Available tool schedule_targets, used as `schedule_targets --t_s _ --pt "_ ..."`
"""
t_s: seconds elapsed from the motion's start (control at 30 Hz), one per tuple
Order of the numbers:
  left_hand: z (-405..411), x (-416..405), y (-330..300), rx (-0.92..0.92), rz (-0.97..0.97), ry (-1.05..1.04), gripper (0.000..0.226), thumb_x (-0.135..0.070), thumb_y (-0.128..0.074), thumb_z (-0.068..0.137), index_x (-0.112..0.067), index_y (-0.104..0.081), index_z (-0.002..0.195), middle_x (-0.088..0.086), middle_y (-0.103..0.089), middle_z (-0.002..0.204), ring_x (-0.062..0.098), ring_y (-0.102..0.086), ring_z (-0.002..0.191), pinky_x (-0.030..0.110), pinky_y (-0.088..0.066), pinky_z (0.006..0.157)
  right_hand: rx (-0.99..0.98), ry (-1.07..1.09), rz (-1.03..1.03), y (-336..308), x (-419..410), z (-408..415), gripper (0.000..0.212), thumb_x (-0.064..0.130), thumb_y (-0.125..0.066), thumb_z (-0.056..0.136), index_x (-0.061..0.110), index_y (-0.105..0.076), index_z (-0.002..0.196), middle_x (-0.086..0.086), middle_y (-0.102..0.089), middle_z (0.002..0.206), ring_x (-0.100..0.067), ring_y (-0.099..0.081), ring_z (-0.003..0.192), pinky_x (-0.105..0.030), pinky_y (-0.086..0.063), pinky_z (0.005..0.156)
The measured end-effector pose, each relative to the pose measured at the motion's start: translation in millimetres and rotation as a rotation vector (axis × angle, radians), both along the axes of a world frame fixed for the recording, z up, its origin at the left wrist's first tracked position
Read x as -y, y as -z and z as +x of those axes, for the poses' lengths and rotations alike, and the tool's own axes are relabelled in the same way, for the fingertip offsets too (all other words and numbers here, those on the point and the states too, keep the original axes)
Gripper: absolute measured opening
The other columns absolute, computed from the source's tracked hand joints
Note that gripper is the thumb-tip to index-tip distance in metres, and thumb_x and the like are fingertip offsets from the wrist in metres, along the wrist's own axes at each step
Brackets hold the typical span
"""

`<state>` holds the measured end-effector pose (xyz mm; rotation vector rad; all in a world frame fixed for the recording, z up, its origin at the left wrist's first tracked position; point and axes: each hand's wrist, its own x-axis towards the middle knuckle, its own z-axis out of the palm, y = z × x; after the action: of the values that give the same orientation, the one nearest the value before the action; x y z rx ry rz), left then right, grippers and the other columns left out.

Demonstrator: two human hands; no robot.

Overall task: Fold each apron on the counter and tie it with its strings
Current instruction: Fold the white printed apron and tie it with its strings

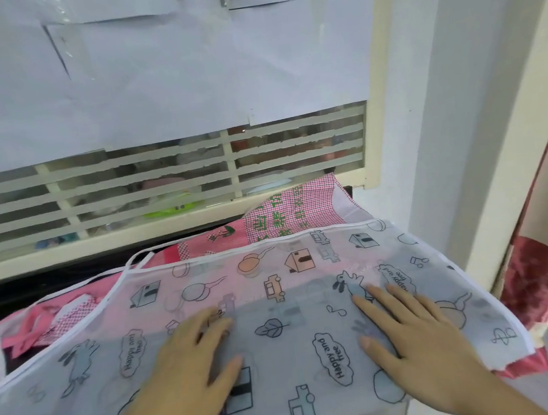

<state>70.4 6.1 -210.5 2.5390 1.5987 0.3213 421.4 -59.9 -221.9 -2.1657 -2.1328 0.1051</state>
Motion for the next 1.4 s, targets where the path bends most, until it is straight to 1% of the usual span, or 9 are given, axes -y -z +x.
schedule_targets --t_s 0.23,0.47,0.53,0.63,0.83,0.93,1.0,1.13,1.4 --pt "-16.3 22.1 0.3 -0.102 -0.031 0.005 0.064 -0.066 -0.015 0.106 -0.048 0.008 0.163 -0.024 0.02 0.168 0.005 0.016 0.158 0.026 0.013 0.126 0.04 0.02 0.067 -7.7 4.0 -11.7 0.078 0.079 0.012 0.086 0.053 0.008 0.16 0.017 0.02 0.171 -0.015 0.024 0.157 -0.041 0.009 0.13" --pt "-17.0 78.4 4.6 -0.138 -0.051 0.161 0.078 -0.078 -0.022 0.1 -0.045 0.005 0.165 -0.022 0.012 0.172 0.006 0.01 0.158 0.038 0.006 0.13 0.102 -0.332 0.064 5.4 43.3 -71.3 0.099 0.077 -0.058 0.077 0.05 -0.018 0.162 0.016 -0.023 0.17 -0.015 -0.023 0.157 -0.042 -0.023 0.121" --pt "-31.9 80.9 10.3 -0.272 0.042 0.165 0.073 -0.072 -0.019 0.104 -0.038 -0.002 0.167 -0.016 -0.003 0.175 0.01 -0.007 0.161 0.041 -0.002 0.132 0.162 -0.375 0.077 19.2 40.2 -61.2 0.127 0.039 -0.086 0.052 0.039 -0.026 0.164 0.011 -0.036 0.167 -0.02 -0.041 0.15 -0.043 -0.03 0.115" --pt "-50.3 79.7 6.9 -0.161 -0.037 0.113 0.066 -0.063 -0.02 0.109 -0.042 0.008 0.165 -0.023 0.017 0.169 0.001 0.015 0.157 0.029 0.017 0.127 0.16 -0.378 0.116 24.8 36.7 -30.6 0.14 -0.007 -0.07 0.034 0.033 -0.033 0.162 0.01 -0.041 0.163 -0.017 -0.045 0.146 -0.031 -0.035 0.115" --pt "-98.7 94.3 -0.6 -0.096 -0.054 -0.004 0.065 -0.061 -0.004 0.097 -0.053 -0.004 0.161 -0.037 0.007 0.163 -0.01 0.003 0.152 0.007 0.01 0.117 0.006 -0.217 0.239 21.7 38.3 42.9 0.104 -0.019 -0.07 0.064 0.032 -0.051 0.153 0.016 -0.049 0.156 -0.01 -0.054 0.135 -0.009 -0.024 0.112" --pt "-128.6 95.1 0.6 -0.065 0.0 -0.116 0.056 -0.033 -0.037 0.108 -0.046 -0.026 0.161 -0.031 -0.02 0.164 -0.002 -0.028 0.152 0.012 -0.015 0.121 0.031 -0.037 0.283 10.3 40.6 76.0 0.079 -0.019 -0.062 0.066 0.024 -0.073 0.131 0.007 -0.067 0.136 -0.022 -0.07 0.12 -0.016 -0.041 0.11" --pt "-148.6 95.0 -1.9 -0.096 0.051 -0.214 0.061 -0.014 -0.048 0.102 -0.042 -0.045 0.155 -0.023 -0.041 0.16 0.007 -0.046 0.146 0.024 -0.037 0.117 0.056 0.08 0.218 17.9 32.6 116.3 0.083 -0.012 -0.052 0.063 0.048 -0.073 0.115 0.015 -0.071 0.126 -0.021 -0.074 0.107 -0.038 -0.06 0.094" --pt "-169.9 91.9 -20.2 -0.184 0.042 -0.333 0.045 -0.013 -0.05 0.1 -0.04 -0.066 0.133 -0.013 -0.07 0.133 0.017 -0.066 0.12 0.032 -0.053 0.098 -0.267 0.239 0.141 38.8 -3.3 201.9 0.086 0.004 -0.063 0.074 0.086 -0.051 0.096 0.033 -0.069 0.097 -0.006 -0.069 0.081 -0.029 -0.057 0.066" --pt "-145.0 86.2 -53.9 -0.125 -0.031 -0.199 0.027 -0.052 -0.048 0.105 -0.038 -0.061 0.087 -0.018 -0.068 0.086 0.001 -0.062 0.082 0.027 -0.053 0.075 -0.493 0.251 0.25 -72.1 59.6 94.2 0.021 0.013 -0.075 0.09 0.021 -0.08 0.071 0.003 -0.066 0.058 -0.019 -0.06 0.059 -0.032 -0.043 0.058"
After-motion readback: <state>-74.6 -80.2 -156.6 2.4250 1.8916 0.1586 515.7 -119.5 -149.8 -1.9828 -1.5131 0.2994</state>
